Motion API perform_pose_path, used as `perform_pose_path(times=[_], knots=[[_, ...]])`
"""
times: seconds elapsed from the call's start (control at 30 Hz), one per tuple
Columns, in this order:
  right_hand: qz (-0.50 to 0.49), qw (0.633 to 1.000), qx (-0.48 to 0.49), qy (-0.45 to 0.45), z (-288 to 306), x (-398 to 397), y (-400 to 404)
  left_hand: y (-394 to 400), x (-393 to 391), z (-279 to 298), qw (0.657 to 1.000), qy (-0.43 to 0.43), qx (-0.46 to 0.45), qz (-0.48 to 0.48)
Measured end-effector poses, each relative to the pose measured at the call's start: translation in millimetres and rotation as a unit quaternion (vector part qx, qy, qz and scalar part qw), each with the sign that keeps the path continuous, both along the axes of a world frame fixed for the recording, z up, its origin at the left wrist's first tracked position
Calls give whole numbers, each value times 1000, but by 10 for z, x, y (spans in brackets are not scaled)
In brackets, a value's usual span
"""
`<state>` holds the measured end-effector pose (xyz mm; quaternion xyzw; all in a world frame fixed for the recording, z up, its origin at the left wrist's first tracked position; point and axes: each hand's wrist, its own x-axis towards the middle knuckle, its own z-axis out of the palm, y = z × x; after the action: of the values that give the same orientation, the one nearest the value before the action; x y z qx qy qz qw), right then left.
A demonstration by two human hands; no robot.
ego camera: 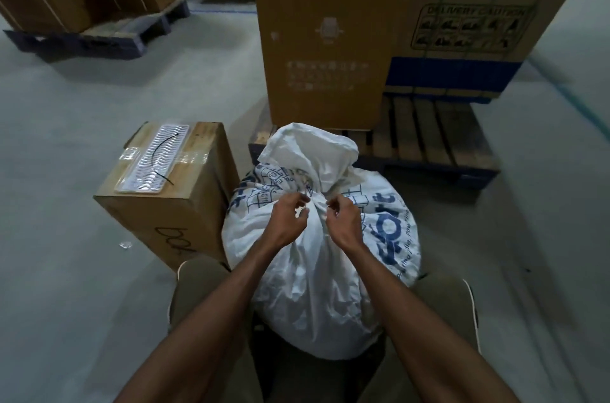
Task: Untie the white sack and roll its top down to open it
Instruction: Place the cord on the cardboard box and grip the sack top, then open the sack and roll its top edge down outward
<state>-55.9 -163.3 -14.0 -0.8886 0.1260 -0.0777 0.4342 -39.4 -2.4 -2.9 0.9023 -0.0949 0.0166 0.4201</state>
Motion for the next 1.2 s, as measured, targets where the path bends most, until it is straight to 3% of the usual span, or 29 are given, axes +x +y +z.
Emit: perform_pose_path(times=[0.17,0.3,0.47,0.57,0.8,0.87,0.93,1.0,1.03,1.2], knots=[[47,997,-63,1,-331,367,-39,-65,371,-361,998,41,36,39],[79,993,-92,-2,-613,467,24,-37,533,-624,993,74,-3,95],[109,988,-101,-31,-821,325,-7,-31,491,-671,993,81,25,87],[111,991,-71,-6,-858,254,-12,-33,410,-606,991,90,-5,95],[42,992,116,12,-268,-100,51,-96,45,-294,987,124,-7,101],[-16,974,220,45,7,-107,109,-108,-79,-215,987,115,9,108],[-62,910,394,110,300,-26,154,-119,-238,-86,990,79,38,107],[-52,816,560,136,497,121,173,-103,-385,0,992,49,73,89],[-50,806,573,140,579,180,193,-83,-439,13,992,44,91,77],[-47,914,352,195,1081,-3,353,135,-566,125,989,92,116,-11]])
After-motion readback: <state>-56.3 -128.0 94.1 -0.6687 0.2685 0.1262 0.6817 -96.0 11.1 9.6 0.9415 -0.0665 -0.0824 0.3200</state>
